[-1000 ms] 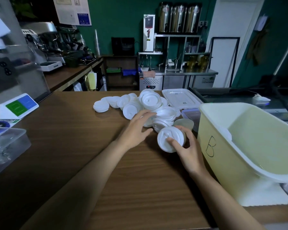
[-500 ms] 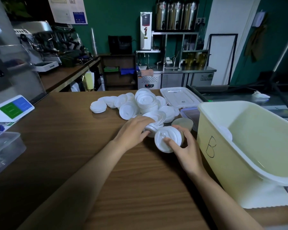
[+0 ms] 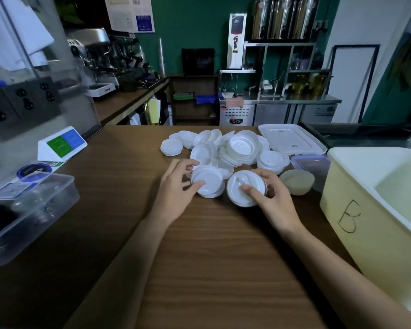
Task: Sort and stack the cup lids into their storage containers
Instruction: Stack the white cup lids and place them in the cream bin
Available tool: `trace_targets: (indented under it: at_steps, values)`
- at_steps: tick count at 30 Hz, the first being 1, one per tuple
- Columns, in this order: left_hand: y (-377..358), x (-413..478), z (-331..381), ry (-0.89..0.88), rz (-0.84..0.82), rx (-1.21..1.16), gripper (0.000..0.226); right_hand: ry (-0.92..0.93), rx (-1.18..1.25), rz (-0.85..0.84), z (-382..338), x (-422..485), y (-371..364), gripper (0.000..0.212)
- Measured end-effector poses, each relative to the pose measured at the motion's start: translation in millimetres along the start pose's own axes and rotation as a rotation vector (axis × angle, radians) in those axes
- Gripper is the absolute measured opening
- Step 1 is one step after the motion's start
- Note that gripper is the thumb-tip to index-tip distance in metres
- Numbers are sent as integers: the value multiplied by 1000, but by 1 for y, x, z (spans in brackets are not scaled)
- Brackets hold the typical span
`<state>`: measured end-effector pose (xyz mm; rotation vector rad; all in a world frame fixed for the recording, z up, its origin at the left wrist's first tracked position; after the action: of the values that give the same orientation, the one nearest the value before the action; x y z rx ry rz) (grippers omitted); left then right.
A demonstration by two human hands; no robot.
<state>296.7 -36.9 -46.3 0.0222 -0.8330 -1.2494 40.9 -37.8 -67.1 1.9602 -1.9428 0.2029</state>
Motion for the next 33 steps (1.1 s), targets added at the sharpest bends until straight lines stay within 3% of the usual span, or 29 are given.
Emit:
trace_targets:
  at_steps: [6,11,18,21,27,33]
  values:
    - [15,1,7,111,102,-185,37,43,52,-15,3,3,-6,40]
    - [7,-3,12,205,17,-314,38,57,104,11,4,5,-2,37]
    - [-18,5,48,73,-118,-262,36,34,153,19,7,7,3,35]
    - [-36,8,53,115,-214,-299,32,36,182,9,10,7,2,39]
    - [-48,2,46,174,-144,-427,24,2,222,-21,13,11,-1,42]
    - [-50,-10,47,64,-126,-346,27,-18,236,-66,12,10,-6,41]
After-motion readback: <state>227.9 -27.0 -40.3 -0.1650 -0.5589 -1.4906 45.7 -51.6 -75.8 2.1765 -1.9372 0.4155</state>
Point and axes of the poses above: each hand's wrist, its own x-axis towards the middle knuckle, its own y-axis out of the back of the hand, z = x × y, the point moved 6 cm from there along x, towards the middle knuckle, and after that the axes turned 3 degrees about y, right-handed, at the moved point
